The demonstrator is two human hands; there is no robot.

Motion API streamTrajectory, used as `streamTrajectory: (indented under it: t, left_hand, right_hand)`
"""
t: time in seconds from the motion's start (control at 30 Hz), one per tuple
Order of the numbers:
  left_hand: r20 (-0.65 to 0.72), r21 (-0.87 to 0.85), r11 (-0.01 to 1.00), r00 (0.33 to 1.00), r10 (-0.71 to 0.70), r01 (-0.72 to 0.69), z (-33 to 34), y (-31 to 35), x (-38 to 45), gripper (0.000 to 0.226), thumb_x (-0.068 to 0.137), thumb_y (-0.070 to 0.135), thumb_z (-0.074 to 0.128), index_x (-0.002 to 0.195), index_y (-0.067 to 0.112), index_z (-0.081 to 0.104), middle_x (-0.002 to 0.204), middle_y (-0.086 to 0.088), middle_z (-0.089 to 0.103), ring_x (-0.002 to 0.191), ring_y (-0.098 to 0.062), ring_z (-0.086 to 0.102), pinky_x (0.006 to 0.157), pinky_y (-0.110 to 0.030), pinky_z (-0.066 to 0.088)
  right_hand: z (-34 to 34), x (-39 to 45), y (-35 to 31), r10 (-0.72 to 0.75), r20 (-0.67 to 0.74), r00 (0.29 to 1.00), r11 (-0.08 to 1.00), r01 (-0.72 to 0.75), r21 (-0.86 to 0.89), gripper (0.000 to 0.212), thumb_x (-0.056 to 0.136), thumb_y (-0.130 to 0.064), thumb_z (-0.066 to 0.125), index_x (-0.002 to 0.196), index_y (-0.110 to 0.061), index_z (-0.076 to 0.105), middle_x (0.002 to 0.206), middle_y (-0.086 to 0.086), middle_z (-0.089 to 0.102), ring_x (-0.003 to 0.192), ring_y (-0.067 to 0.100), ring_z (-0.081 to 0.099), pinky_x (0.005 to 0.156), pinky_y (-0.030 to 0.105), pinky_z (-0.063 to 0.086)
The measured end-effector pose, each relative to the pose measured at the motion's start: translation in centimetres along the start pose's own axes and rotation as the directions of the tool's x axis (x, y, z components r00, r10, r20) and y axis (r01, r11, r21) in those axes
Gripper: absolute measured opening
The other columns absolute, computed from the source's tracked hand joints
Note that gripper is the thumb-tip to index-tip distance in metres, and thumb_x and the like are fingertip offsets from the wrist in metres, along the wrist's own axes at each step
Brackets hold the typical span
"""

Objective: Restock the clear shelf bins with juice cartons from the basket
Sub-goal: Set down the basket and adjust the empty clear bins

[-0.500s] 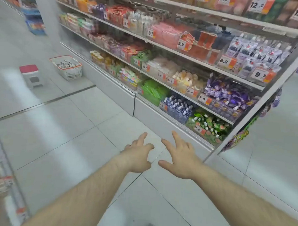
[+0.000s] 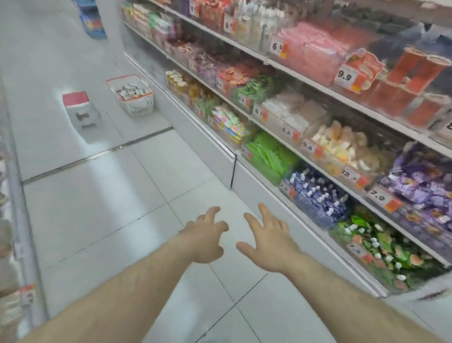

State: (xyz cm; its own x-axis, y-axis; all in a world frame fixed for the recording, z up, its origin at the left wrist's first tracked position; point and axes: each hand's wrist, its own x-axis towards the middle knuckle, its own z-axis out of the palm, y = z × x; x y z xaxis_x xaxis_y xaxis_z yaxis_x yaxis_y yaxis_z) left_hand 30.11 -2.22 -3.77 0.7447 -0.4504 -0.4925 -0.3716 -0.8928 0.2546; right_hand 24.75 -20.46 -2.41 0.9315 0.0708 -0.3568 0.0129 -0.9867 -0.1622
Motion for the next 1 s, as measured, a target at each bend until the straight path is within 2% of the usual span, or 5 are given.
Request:
streamTrajectory:
  t: [0.27,0.37,0.6,0.8,1.0]
  left_hand:
    - [-0.004,-0.033,0.998,0.999,-0.048,0.048,-8.0,-13.9,11.3,0.059,0.086,0.03,0.05,0.143,0.035,0.034,0.16,0.006,-0.007,0.134,-0.036,0.033,0.097,-0.047,0.043]
    - [-0.007,-0.03,0.999,1.0,-0.021,0.021,-12.1,-20.2,15.1,0.058,0.09,0.028,0.049,0.145,0.03,0.033,0.161,0.004,-0.007,0.136,-0.034,0.031,0.097,-0.043,0.043]
    - [0.015,-0.03,0.998,0.999,-0.046,0.047,-22.9,-34.5,23.3,0.057,0.089,0.028,0.05,0.144,0.03,0.035,0.159,0.003,0.002,0.129,-0.037,0.038,0.094,-0.044,0.044]
    - [0.07,-0.021,0.999,0.997,-0.028,0.029,-29.4,-43.6,33.2,0.058,0.087,0.029,0.051,0.143,0.031,0.037,0.159,0.004,0.0,0.13,-0.036,0.038,0.098,-0.047,0.044]
    - [0.088,-0.012,0.994,0.991,-0.103,0.104,-37.5,-52.8,44.6,0.058,0.087,0.029,0.05,0.143,0.032,0.036,0.159,0.004,0.002,0.131,-0.036,0.037,0.098,-0.046,0.043]
  right_hand:
    - [-4.1,19.1,-6.4,-0.054,0.061,0.997,0.995,0.058,-0.078,0.076,0.096,-0.06,0.038,0.156,-0.024,0.009,0.162,0.016,-0.009,0.145,0.034,0.015,0.116,0.044,0.011]
    - [-6.1,26.7,-10.3,-0.034,0.071,0.997,0.994,0.04,-0.099,0.076,0.096,-0.06,0.038,0.156,-0.024,0.01,0.162,0.015,-0.007,0.145,0.034,0.016,0.116,0.045,0.012]
    - [-12.3,42.5,-18.6,0.017,0.099,0.995,0.997,-0.009,-0.08,0.075,0.096,-0.06,0.038,0.157,-0.026,0.01,0.163,0.011,-0.009,0.147,0.031,0.013,0.117,0.044,0.011]
    - [-15.5,55.9,-21.6,0.029,0.111,0.993,0.998,-0.023,-0.052,0.074,0.096,-0.061,0.039,0.156,-0.027,0.01,0.164,0.01,-0.011,0.148,0.031,0.011,0.118,0.043,0.009]
    - [-18.3,73.0,-23.1,-0.008,0.146,0.989,1.0,0.012,-0.022,0.076,0.096,-0.062,0.038,0.157,-0.026,0.01,0.164,0.01,-0.011,0.149,0.031,0.01,0.118,0.044,0.009]
